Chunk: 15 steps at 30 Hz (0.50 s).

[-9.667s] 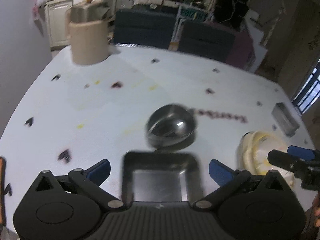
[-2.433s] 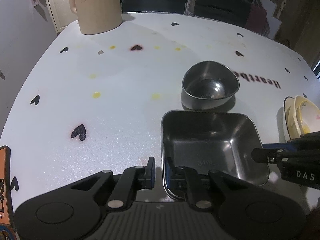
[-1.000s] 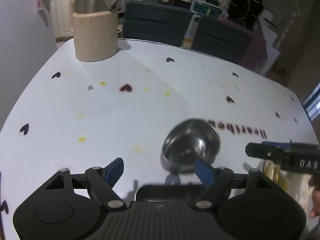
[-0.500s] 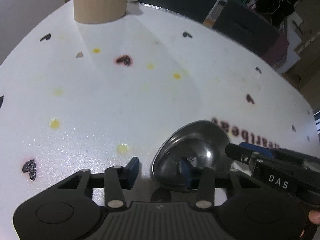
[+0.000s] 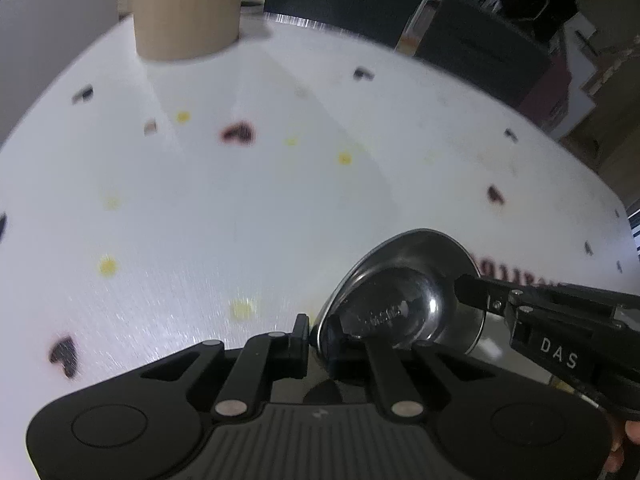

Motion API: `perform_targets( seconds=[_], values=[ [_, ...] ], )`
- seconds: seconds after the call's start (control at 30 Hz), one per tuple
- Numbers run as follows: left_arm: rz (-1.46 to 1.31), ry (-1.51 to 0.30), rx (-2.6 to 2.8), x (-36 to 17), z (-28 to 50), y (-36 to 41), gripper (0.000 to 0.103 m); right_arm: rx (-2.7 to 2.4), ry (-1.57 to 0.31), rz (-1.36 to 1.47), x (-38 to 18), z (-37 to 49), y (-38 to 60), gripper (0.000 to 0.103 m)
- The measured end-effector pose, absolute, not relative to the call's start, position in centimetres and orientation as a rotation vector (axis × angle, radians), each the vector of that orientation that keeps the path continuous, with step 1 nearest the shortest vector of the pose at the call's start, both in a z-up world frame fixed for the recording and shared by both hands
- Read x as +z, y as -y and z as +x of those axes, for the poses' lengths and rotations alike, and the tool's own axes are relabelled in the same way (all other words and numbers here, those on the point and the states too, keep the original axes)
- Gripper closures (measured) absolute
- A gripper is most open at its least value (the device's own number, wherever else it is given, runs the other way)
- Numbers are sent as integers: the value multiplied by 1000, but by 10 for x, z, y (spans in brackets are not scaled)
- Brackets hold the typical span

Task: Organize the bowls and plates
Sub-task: 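Lift the steel oval bowl with both grippers and carry it over the tray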

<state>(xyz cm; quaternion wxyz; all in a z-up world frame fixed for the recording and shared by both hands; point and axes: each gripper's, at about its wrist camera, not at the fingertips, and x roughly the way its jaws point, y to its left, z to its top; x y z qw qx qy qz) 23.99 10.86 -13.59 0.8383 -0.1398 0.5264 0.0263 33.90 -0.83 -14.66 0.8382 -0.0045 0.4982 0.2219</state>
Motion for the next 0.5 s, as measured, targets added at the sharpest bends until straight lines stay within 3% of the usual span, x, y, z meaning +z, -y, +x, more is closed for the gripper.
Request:
perform_targets(
  seconds=[0.5],
  values=[
    [-245,-923,5,-71,181,-102,94,471,-893,102,-83,284,33,97]
  ],
)
